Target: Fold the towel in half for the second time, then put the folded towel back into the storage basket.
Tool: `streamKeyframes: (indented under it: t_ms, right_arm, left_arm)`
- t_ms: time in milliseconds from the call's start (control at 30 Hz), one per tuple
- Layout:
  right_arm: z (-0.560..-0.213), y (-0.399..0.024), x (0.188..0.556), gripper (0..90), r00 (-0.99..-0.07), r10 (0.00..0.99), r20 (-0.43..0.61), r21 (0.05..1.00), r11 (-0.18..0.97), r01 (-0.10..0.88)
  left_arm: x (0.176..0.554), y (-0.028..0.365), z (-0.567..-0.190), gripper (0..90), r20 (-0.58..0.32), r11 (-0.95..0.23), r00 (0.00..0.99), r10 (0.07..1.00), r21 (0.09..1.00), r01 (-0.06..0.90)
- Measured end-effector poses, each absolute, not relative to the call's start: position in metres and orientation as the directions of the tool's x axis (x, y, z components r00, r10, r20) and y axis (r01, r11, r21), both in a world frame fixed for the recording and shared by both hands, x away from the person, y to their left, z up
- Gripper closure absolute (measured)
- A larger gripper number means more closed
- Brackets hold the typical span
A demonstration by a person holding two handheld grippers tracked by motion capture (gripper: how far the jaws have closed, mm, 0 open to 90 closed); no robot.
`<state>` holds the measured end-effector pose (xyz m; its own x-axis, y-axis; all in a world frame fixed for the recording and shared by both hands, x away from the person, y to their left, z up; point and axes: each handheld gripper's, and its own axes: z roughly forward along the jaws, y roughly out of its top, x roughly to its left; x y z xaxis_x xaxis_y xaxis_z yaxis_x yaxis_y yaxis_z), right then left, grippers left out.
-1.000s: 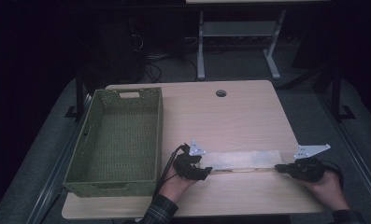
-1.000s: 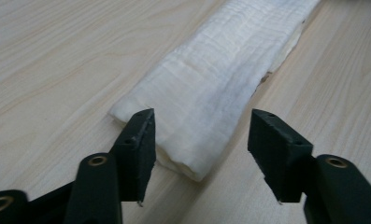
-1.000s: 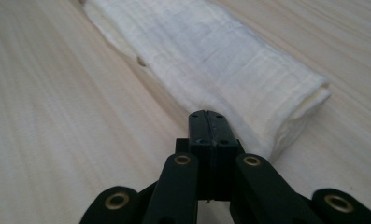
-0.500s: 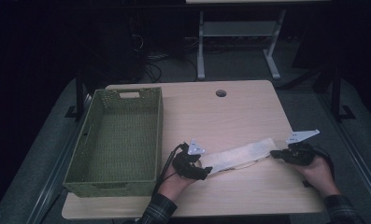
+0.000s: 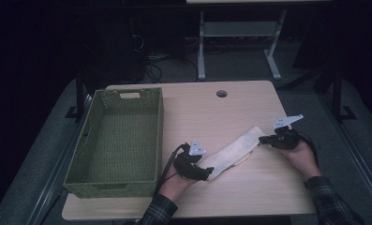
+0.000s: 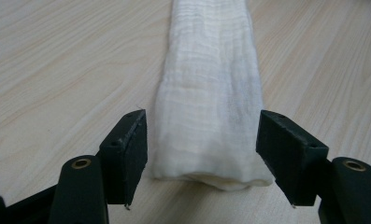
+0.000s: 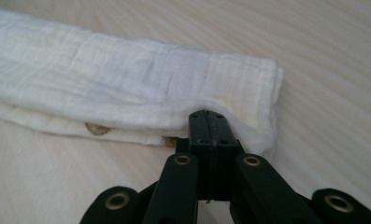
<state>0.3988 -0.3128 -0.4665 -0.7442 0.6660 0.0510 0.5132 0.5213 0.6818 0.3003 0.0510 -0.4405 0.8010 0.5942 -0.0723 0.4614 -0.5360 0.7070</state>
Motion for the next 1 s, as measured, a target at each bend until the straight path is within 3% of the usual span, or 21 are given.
streamKeyframes:
  t_ms: [400,433,600,800,1000]
  right_arm:
    - [-0.470,-0.304,0.422,89.6,-0.746,0.663,0.060,0.699,0.505,0.506]
    - [-0.469,-0.304,0.420,86.0,-0.744,0.665,0.059,0.694,0.509,0.509]
    - [-0.461,-0.309,0.408,70.0,-0.749,0.660,0.052,0.704,0.507,0.496]
    - [-0.454,-0.312,0.401,52.6,-0.752,0.657,0.060,0.726,0.488,0.484]
    - [-0.453,-0.312,0.401,44.5,-0.753,0.654,0.068,0.736,0.477,0.481]
  left_arm:
    - [0.305,0.049,-0.441,35.3,-0.080,-0.528,0.800,0.595,0.711,0.464]
    - [0.306,0.049,-0.440,36.8,-0.076,-0.531,0.801,0.594,0.711,0.461]
    - [0.315,0.045,-0.439,54.8,-0.057,-0.533,0.795,0.604,0.713,0.456]
    - [0.332,0.041,-0.444,88.6,-0.046,-0.552,0.781,0.623,0.681,0.481]
    - [0.338,0.035,-0.454,89.7,-0.057,-0.591,0.800,0.597,0.643,0.486]
